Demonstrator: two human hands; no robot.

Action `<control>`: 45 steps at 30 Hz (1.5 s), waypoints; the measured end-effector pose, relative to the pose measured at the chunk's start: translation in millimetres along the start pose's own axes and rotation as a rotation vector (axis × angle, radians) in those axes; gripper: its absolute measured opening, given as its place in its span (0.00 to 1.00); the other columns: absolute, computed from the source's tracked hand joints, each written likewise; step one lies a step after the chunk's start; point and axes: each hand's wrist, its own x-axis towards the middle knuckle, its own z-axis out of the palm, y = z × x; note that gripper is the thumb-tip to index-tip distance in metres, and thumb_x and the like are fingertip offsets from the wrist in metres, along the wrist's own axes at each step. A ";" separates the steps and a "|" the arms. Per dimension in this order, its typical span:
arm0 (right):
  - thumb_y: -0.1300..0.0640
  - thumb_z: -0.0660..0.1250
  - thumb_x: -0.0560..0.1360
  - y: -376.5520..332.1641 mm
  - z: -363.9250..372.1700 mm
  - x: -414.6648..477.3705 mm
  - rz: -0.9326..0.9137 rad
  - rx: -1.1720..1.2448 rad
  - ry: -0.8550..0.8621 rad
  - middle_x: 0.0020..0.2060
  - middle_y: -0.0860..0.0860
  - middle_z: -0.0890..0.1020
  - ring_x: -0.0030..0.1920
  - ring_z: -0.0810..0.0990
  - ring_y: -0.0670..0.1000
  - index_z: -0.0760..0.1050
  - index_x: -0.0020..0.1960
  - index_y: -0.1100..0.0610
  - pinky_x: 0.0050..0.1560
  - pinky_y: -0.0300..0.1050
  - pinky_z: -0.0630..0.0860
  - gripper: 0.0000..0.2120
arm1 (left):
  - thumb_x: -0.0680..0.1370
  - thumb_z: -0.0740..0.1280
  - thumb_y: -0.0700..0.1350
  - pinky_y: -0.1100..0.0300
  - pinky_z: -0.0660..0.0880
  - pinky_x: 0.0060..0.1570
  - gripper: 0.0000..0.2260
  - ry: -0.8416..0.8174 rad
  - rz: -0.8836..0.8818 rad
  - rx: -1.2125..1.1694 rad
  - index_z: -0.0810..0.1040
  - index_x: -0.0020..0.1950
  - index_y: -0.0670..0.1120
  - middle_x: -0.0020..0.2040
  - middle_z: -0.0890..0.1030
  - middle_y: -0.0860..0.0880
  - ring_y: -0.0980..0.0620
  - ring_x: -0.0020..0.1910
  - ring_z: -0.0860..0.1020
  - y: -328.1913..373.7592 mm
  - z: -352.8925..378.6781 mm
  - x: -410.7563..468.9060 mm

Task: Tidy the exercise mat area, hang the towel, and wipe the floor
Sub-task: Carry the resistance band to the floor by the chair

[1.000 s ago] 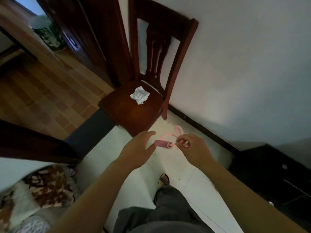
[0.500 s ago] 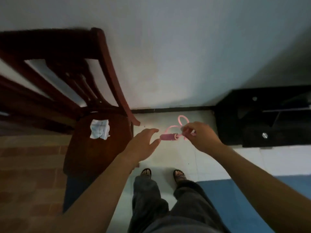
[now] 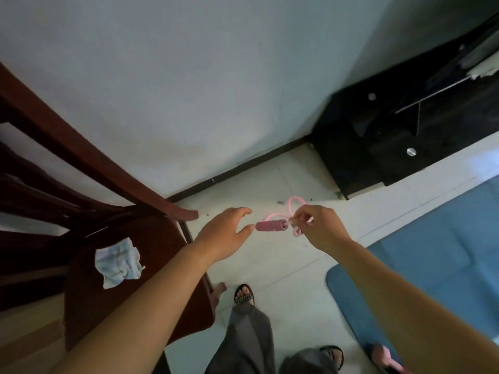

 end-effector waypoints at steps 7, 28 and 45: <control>0.55 0.66 0.75 79.4 66.1 53.1 0.026 0.084 -0.014 0.43 0.49 0.82 0.42 0.79 0.50 0.80 0.47 0.52 0.41 0.42 0.75 0.05 | 0.80 0.58 0.53 0.59 0.67 0.63 0.19 -0.018 -0.025 0.009 0.64 0.71 0.53 0.70 0.68 0.54 0.53 0.68 0.68 -25.7 96.1 77.6; 0.54 0.64 0.76 294.9 244.2 338.0 -0.352 -0.045 0.234 0.44 0.48 0.79 0.40 0.76 0.45 0.78 0.50 0.52 0.36 0.31 0.69 0.06 | 0.78 0.63 0.50 0.60 0.68 0.57 0.16 0.329 -0.054 -0.254 0.72 0.65 0.52 0.63 0.74 0.52 0.52 0.62 0.72 -208.8 335.6 381.6; 0.49 0.66 0.76 287.1 305.6 319.6 -0.373 -0.115 0.195 0.53 0.49 0.79 0.51 0.78 0.52 0.74 0.61 0.50 0.46 0.41 0.71 0.15 | 0.78 0.63 0.48 0.58 0.67 0.59 0.17 0.384 -0.059 -0.084 0.71 0.66 0.49 0.65 0.74 0.50 0.49 0.63 0.72 -242.1 344.5 349.8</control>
